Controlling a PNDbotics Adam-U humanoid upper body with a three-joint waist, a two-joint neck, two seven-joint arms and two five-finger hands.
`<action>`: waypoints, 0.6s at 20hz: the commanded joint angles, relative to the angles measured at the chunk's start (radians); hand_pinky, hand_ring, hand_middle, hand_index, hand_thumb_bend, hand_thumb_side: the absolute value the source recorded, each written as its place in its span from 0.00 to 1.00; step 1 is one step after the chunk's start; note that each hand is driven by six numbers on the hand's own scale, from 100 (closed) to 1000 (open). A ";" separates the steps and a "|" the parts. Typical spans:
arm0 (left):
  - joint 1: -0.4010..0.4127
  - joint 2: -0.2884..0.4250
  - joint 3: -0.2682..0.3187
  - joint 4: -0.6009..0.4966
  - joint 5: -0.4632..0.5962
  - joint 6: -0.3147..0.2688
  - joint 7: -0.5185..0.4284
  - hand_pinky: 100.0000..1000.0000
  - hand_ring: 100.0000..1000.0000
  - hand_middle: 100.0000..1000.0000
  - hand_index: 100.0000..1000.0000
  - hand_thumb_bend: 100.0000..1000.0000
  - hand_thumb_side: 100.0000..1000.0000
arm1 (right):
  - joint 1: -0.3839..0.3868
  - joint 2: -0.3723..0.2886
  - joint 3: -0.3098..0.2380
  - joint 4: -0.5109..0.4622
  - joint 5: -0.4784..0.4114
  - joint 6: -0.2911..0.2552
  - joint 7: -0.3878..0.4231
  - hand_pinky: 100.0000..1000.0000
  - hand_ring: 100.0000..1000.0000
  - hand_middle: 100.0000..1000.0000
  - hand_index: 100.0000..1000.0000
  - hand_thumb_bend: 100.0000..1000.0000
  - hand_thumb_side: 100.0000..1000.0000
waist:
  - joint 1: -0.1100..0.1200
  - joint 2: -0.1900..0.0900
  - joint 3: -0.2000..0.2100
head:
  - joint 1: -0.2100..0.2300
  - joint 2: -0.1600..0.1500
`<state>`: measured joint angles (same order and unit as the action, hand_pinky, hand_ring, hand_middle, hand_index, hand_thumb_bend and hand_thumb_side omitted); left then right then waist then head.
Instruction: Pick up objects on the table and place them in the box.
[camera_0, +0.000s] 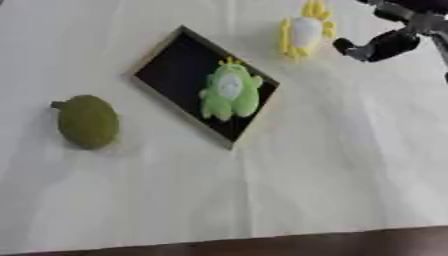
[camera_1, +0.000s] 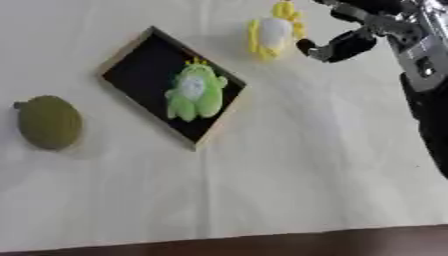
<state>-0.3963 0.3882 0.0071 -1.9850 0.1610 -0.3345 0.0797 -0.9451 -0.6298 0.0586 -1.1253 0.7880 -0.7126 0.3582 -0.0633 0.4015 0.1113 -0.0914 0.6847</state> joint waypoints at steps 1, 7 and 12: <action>-0.015 0.028 -0.003 -0.015 -0.001 0.001 -0.005 0.70 0.77 0.72 0.78 0.00 0.62 | -0.047 -0.030 0.004 0.063 0.052 -0.045 -0.025 0.96 1.00 0.88 1.00 0.20 0.11 | 0.003 -0.021 0.002 | -0.007 0.001; -0.019 0.030 -0.006 -0.015 -0.001 0.004 -0.010 0.70 0.77 0.72 0.78 0.00 0.62 | -0.108 -0.011 0.005 0.163 0.146 -0.087 -0.111 0.95 1.00 0.89 1.00 0.25 0.16 | -0.003 -0.013 0.011 | -0.012 -0.004; -0.025 0.035 -0.009 -0.015 -0.001 0.005 -0.014 0.70 0.77 0.72 0.78 0.00 0.62 | -0.144 0.000 0.009 0.209 0.213 -0.103 -0.170 0.94 1.00 0.90 1.00 0.31 0.21 | -0.010 -0.005 0.019 | -0.015 -0.011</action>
<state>-0.4068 0.3966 -0.0038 -1.9850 0.1610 -0.3284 0.0695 -1.0651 -0.6100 0.0698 -0.9194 0.9817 -0.8125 0.2057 -0.0770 0.4176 0.1308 -0.1024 0.6836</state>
